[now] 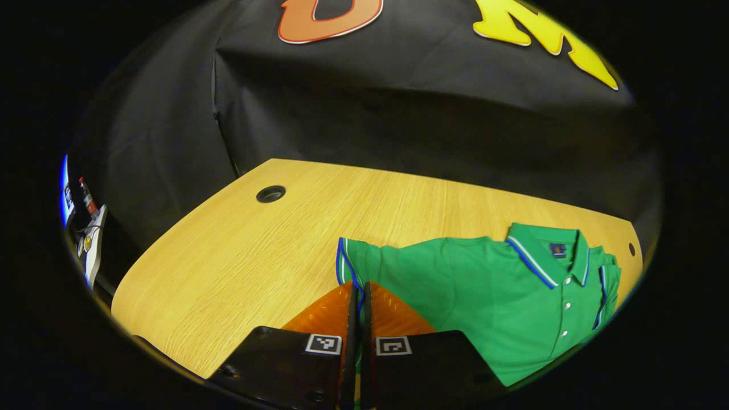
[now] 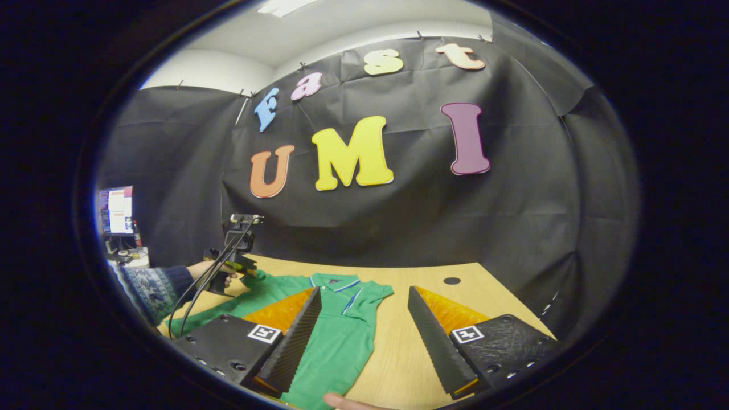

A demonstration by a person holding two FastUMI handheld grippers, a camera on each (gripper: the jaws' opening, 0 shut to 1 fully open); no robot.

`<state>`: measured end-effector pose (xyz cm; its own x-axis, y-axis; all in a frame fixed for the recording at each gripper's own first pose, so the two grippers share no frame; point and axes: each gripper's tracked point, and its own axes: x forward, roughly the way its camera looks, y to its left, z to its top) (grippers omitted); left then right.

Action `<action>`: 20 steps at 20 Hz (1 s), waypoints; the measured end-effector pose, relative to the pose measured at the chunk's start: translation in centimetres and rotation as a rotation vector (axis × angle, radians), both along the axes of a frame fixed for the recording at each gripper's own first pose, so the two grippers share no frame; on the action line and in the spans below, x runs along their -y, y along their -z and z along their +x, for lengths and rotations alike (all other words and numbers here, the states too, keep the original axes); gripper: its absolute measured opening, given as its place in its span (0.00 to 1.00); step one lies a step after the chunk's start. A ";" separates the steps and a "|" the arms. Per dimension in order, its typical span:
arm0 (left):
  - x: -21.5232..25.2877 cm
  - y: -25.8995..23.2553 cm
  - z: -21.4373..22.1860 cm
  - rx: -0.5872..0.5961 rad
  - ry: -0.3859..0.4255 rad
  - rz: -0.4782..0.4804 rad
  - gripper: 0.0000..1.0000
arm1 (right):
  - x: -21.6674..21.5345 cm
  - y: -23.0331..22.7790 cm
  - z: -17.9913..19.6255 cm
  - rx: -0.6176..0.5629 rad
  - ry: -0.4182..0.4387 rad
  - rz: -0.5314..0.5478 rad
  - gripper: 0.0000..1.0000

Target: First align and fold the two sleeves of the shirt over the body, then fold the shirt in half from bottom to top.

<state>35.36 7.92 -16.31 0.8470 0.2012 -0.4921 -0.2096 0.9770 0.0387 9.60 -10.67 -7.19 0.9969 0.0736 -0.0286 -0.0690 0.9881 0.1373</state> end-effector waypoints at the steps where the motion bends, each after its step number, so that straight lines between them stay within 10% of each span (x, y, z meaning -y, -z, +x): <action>1: 0.5 -0.5 0.0 0.000 0.013 0.032 0.09 | -0.2 0.2 0.2 -0.007 -0.004 0.006 0.93; 6: 6.0 -1.7 0.6 -0.001 0.126 0.120 0.11 | -0.1 0.9 0.7 -0.025 0.002 0.048 0.93; 9: 8.5 -2.3 0.9 0.036 0.152 0.127 0.47 | -0.2 1.4 0.9 -0.040 0.001 0.046 0.93; 12: 11.4 -3.7 -0.4 0.063 0.199 0.043 0.48 | -0.8 1.7 0.9 -0.041 -0.015 0.041 0.92; 13: 11.7 -4.4 -0.8 0.081 0.192 0.048 0.89 | -1.1 1.7 0.8 -0.044 -0.022 0.043 0.93; 20: 12.4 -11.2 -8.3 0.235 0.212 0.019 1.00 | -3.1 1.4 -0.3 -0.055 -0.052 -0.002 0.92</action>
